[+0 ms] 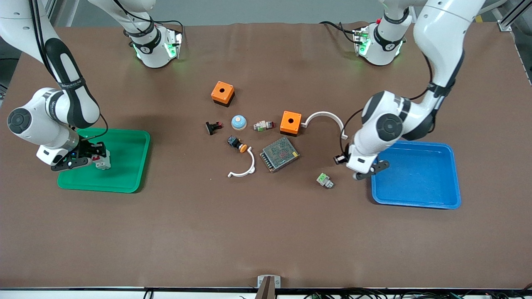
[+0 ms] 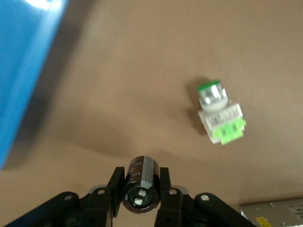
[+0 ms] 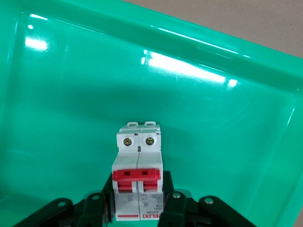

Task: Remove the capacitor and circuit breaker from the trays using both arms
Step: 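Set the capacitor on the table with the left gripper while the right grasps the breaker, then carry the white breaker out of the green tray with the right gripper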

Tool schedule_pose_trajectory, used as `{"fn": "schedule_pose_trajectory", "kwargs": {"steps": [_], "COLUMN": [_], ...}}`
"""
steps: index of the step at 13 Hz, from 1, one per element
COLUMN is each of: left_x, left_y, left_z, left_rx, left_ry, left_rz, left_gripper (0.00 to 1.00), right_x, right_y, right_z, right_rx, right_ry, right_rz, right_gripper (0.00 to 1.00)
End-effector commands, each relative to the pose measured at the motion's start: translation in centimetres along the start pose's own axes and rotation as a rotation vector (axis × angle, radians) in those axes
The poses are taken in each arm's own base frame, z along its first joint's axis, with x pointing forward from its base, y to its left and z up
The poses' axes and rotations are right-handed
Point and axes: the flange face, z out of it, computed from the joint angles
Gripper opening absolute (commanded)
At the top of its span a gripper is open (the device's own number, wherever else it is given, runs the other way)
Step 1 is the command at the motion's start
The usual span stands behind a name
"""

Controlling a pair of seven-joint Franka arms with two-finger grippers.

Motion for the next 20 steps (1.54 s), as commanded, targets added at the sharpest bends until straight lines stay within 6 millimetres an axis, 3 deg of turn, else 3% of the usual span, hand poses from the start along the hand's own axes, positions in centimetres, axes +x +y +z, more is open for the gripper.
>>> {"fn": "schedule_pose_trajectory", "kwargs": {"steps": [1, 4, 6, 8, 9, 10, 11, 12, 14, 16, 18, 20], "left_x": [-1.9, -3.0, -3.7, -3.8, -3.5, -3.1, -3.0, -3.1, -1.8, 0.6, 4.7, 9.4], "left_y": [0.9, 1.1, 1.4, 1.5, 1.3, 1.3, 1.6, 1.9, 2.7, 3.2, 2.7, 0.1], "left_z": [1.1, 3.1, 4.1, 3.9, 3.8, 3.6, 3.3, 2.7, -0.6, -4.7, -9.6, -14.7], "left_rx": [0.015, 0.037, 0.048, 0.045, 0.044, 0.039, 0.033, 0.027, -0.008, -0.039, -0.049, -0.014], "left_ry": [0.008, -0.022, -0.035, -0.032, -0.031, -0.027, -0.023, -0.013, 0.031, 0.084, 0.147, 0.199], "left_rz": [-0.026, -0.044, -0.055, -0.069, -0.073, -0.076, -0.074, -0.066, -0.074, -0.092, -0.105, -0.088], "left_gripper": [0.0, 0.0, 0.01, 0.06, 0.17, 0.43, 0.9, 1.0, 1.0, 1.0, 1.0, 1.0], "right_x": [-0.3, -0.4, -0.5, 0.3, 1.4, 2.9, 4.4, 6.2, 8.8, 10.8, 12.0, 13.5], "right_y": [0.3, 0.5, 0.6, 0.2, -0.5, -1.5, -2.9, -4.5, -7.3, -10.9, -14.5, -18.7], "right_z": [-0.1, -0.2, -0.8, -3.4, -5.5, -7.5, -9.5, -11.5, -14.5, -16.3, -16.6, -16.7], "right_rx": [0.007, 0.007, 0.008, 0.021, 0.033, 0.04, 0.045, 0.043, 0.044, 0.132, 0.171, 0.166], "right_ry": [0.009, 0.009, 0.01, 0.0, -0.019, -0.036, -0.053, -0.065, -0.054, -0.012, -0.002, 0.007], "right_rz": [0.004, 0.007, 0.021, 0.04, 0.067, 0.089, 0.124, 0.172, 0.228, 0.303, 0.337, 0.378], "right_gripper": [0.23, 0.06, 0.05, 0.03, 0.03, 0.03, 0.03, 0.03, 0.03, 0.02, 0.02, 0.03]}}
